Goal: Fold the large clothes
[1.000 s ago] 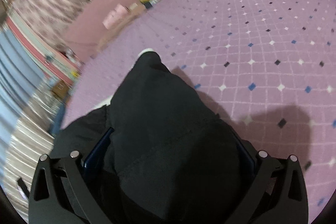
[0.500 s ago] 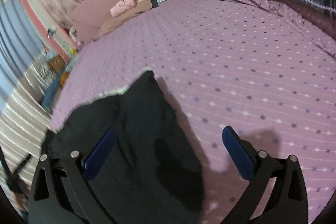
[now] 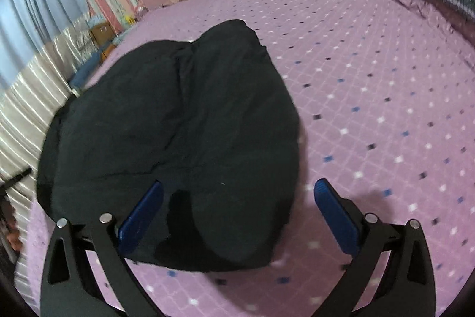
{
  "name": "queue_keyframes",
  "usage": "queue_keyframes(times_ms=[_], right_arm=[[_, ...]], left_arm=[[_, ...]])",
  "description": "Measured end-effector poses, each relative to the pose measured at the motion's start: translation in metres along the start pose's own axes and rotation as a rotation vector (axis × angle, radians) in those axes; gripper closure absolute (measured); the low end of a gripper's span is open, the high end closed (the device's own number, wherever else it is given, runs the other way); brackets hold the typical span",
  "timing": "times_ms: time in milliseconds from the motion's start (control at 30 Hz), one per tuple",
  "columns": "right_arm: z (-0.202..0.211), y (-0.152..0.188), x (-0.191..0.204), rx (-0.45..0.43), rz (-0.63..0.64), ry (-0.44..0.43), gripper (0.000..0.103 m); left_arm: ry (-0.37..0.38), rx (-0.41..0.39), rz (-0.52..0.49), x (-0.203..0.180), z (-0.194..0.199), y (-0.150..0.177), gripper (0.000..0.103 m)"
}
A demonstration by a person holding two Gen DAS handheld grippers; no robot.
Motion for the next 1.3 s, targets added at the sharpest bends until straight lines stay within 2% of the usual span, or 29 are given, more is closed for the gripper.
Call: queue_keyframes(times_ms=[100,333,400,567,667,767,967,1033,1100,1133,1200,1300], right_arm=[[-0.020,0.004,-0.004,0.060,-0.025,-0.007,0.002],[-0.033,0.018,-0.005,0.124,-0.072,-0.075,0.003],[-0.034,0.023,-0.003,0.141,-0.087,-0.106,0.013],[-0.035,0.027,0.003,0.170,-0.104,-0.135,0.022],[-0.040,0.028,0.010,0.205,-0.077,-0.121,0.020],[-0.049,0.029,0.006,0.228,-0.112,-0.118,0.016],[-0.050,0.031,0.014,0.232,-0.138,-0.120,0.013],[-0.043,0.030,0.020,0.212,-0.127,-0.139,0.025],[-0.040,0.026,0.025,0.205,-0.103,-0.147,0.042],[-0.038,0.024,0.027,0.206,-0.082,-0.142,0.045],[-0.036,0.020,0.033,0.207,-0.049,-0.131,0.060],[-0.034,0.014,0.043,0.213,0.018,-0.106,0.070]], left_arm=[[0.003,-0.001,-0.001,0.001,0.001,0.003,0.003],[0.011,0.001,0.002,0.007,-0.001,0.003,0.003],[0.012,0.001,0.003,0.007,-0.002,0.003,0.003],[0.024,0.009,0.008,0.006,-0.005,0.006,0.003],[0.030,0.005,0.004,0.005,-0.005,0.006,0.003],[0.027,0.005,-0.003,0.006,-0.005,0.006,0.003],[0.025,-0.002,-0.001,0.012,-0.002,0.005,0.003],[0.026,-0.004,0.002,0.014,-0.002,0.005,0.003],[0.037,-0.002,0.004,0.014,-0.003,0.005,0.003],[0.042,0.003,0.004,0.014,-0.004,0.005,0.003],[0.043,0.011,-0.001,0.015,-0.006,0.005,0.003],[0.049,0.022,-0.009,0.017,-0.009,0.004,0.003]])
Point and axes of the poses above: each gripper's, at about its wrist camera, not at the fingertips, and z roughly against the way its jaws point, x to its left, y to its underside, the point moved 6 cm from there along -z, roughly the way its jaws point, and after that the axes turned 11 degrees about -x, right-handed, at the moved point
